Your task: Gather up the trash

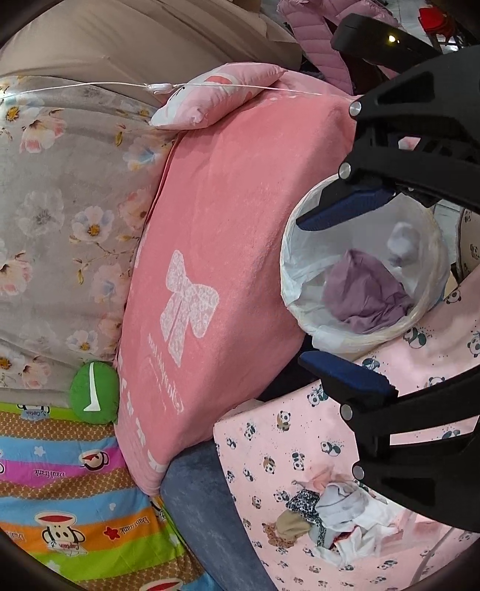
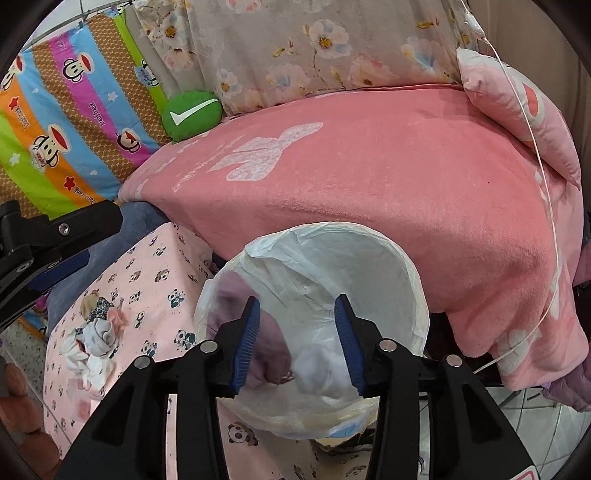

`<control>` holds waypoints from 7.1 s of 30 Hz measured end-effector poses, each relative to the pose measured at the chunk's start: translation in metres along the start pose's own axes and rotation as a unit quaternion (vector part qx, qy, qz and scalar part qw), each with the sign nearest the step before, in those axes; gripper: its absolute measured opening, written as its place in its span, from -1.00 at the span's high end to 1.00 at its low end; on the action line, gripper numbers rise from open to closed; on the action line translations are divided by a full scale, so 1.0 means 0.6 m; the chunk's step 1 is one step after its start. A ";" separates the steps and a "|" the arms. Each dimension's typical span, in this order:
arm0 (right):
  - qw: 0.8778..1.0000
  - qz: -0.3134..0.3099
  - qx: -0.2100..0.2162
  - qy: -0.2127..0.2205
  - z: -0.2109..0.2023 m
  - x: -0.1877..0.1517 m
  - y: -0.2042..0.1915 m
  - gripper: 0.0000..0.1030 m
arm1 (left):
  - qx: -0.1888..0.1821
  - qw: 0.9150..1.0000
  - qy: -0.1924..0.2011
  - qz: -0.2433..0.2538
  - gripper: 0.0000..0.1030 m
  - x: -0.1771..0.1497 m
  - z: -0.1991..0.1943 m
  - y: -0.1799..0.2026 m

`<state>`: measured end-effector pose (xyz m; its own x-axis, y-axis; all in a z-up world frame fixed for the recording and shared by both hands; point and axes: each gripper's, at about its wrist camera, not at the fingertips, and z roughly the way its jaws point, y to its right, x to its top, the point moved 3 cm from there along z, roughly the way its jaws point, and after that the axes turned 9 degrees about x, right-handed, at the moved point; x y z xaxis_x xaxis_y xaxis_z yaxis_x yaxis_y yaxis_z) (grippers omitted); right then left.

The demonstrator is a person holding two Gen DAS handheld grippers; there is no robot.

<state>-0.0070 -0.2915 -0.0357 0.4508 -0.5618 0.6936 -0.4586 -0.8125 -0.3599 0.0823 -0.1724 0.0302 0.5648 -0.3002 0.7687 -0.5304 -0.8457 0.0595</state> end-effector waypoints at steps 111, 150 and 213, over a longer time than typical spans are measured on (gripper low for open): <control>0.956 -0.153 0.133 -0.213 0.241 -0.248 -0.479 0.13 | 0.134 0.949 -0.143 -0.246 0.90 -0.273 0.006 -0.547; 0.971 -0.094 0.217 -0.024 -0.058 -0.049 -0.367 0.83 | 0.058 0.989 -0.040 -0.129 0.90 -0.104 -0.102 -0.305; 0.976 -0.077 0.189 -0.077 0.027 -0.099 -0.310 0.83 | 0.203 0.951 -0.165 -0.164 0.40 -0.286 -0.006 -0.488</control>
<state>0.0638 -0.1093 -0.0200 0.6156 -0.4216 0.6658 -0.0741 -0.8721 -0.4838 0.1386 0.1284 -0.1171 0.8610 -0.0564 0.5054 -0.0410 -0.9983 -0.0415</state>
